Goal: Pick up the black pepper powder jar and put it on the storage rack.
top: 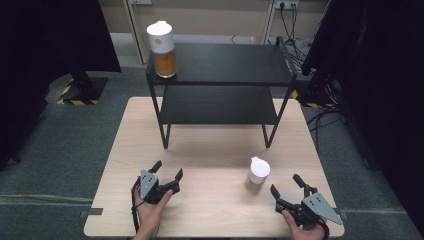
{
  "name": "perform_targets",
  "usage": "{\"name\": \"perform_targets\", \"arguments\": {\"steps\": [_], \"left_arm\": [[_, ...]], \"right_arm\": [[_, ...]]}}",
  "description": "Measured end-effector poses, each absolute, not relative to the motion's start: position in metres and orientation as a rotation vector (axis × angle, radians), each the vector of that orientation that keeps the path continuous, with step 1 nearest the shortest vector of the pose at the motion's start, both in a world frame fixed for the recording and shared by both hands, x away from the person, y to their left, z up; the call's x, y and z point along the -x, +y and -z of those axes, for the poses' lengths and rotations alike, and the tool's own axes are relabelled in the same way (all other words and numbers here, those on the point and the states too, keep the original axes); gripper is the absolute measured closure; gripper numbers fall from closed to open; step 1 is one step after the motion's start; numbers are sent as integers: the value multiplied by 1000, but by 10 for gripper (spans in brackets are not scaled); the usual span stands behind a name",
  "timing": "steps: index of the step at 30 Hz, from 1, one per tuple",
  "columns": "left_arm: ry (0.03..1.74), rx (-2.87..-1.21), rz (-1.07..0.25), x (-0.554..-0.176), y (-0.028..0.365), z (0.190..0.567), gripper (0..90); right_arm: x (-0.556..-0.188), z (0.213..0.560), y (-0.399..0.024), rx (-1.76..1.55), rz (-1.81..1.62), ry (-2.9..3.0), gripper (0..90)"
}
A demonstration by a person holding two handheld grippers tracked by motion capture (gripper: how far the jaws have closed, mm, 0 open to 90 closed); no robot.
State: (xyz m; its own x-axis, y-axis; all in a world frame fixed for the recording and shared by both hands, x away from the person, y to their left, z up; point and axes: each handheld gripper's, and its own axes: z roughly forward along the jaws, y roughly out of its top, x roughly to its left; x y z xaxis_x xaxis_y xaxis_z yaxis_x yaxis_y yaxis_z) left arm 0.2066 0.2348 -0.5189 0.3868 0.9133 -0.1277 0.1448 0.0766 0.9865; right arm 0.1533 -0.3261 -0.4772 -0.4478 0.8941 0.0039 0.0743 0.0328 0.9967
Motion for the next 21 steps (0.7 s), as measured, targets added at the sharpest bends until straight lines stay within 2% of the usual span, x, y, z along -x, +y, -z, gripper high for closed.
{"name": "perform_targets", "arguments": {"steps": [21], "left_arm": [[1030,-1392,-776,-206,234,519,134]], "right_arm": [[-190,478,-287,-975,-1528,1668,140]]}}
